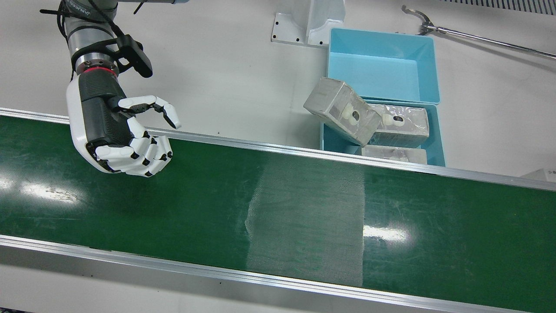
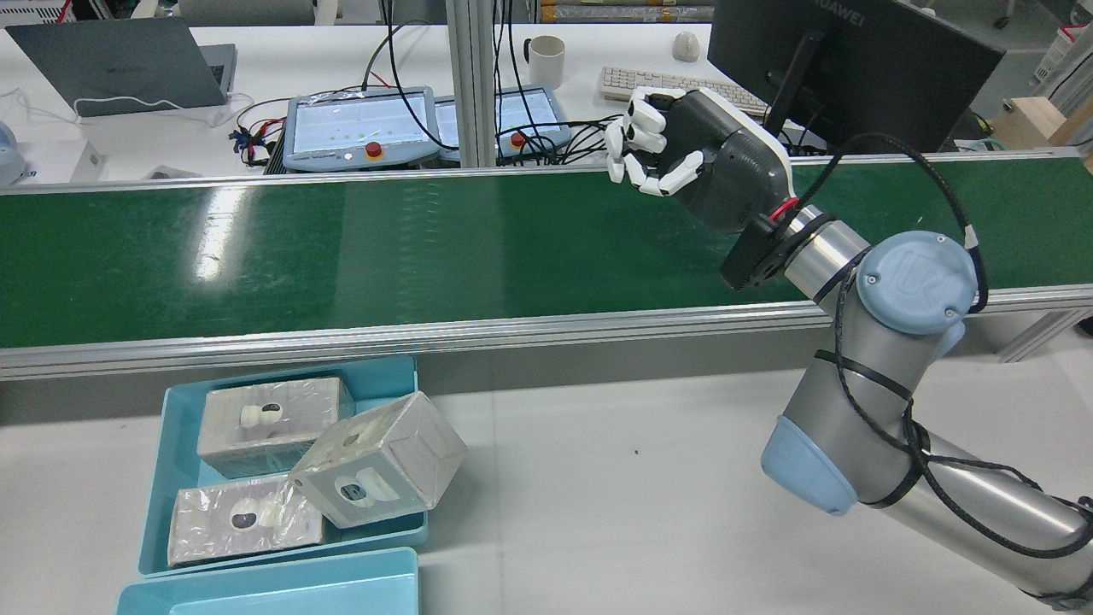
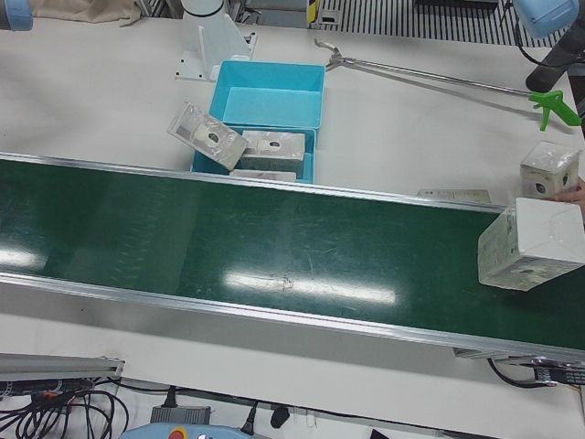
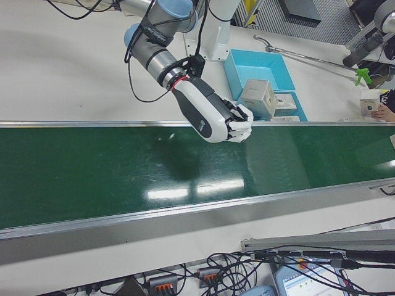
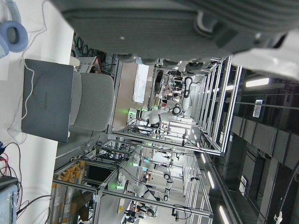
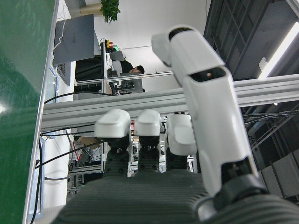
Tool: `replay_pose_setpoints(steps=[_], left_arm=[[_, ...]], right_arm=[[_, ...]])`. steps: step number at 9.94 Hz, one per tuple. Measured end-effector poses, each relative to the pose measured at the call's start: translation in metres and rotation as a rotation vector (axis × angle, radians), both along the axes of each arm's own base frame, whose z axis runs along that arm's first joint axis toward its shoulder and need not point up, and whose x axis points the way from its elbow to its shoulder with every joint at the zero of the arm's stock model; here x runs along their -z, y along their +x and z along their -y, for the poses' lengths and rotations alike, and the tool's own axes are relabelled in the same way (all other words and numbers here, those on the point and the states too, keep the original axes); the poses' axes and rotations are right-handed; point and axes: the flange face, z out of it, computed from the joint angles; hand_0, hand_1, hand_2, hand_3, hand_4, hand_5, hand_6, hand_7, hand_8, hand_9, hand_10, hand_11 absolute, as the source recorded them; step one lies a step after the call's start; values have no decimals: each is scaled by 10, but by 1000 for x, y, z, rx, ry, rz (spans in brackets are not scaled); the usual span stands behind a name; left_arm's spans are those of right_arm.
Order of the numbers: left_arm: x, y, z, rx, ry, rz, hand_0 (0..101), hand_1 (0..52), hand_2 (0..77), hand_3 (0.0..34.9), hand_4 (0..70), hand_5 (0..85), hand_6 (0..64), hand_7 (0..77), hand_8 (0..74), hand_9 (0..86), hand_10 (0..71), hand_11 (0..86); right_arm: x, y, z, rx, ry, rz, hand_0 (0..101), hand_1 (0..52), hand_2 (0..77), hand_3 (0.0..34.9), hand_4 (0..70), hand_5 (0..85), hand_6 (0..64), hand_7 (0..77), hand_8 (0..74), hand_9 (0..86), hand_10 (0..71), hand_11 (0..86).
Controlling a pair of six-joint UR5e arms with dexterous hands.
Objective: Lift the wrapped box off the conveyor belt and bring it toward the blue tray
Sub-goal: 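Lower the open right hand toward the conveyor belt surface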
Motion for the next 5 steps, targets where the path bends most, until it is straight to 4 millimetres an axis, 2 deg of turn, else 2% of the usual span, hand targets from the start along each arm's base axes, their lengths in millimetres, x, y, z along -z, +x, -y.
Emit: replay_pose_setpoints(steps=[1,2,3,4,5], left_arm=[[0,0,0,0,0,0,0,0,11,0,0,11,0,5,5,0,5,0],[0,0,0,0,0,0,0,0,11,0,0,11,0,5,5,0,0,0],[0,0,0,0,0,0,0,0,11,0,0,11,0,5,5,0,0,0],[0,0,0,0,0,0,0,0,11,0,0,11,0,5,5,0,5,0],[0,0,0,0,0,0,0,0,11,0,0,11,0,5,5,0,5,0]], right_arm=[[-6,6,1,-6,-10,-2,654,202,464,7,616,698,627,698,480,633,518,622],[-9,8,1,-8,-14,-2,574,147,322,6,622,698,627,698,622,714,589,714],[-11,9,1,-9,-17,-4,593,256,349,4,524,698,611,709,556,660,518,649],[-13,9,2,-9,-19,-6,608,295,420,4,305,611,436,665,382,469,333,464],[-14,9,2,-9,-20,-8,609,316,415,5,213,513,355,584,284,360,218,365]])
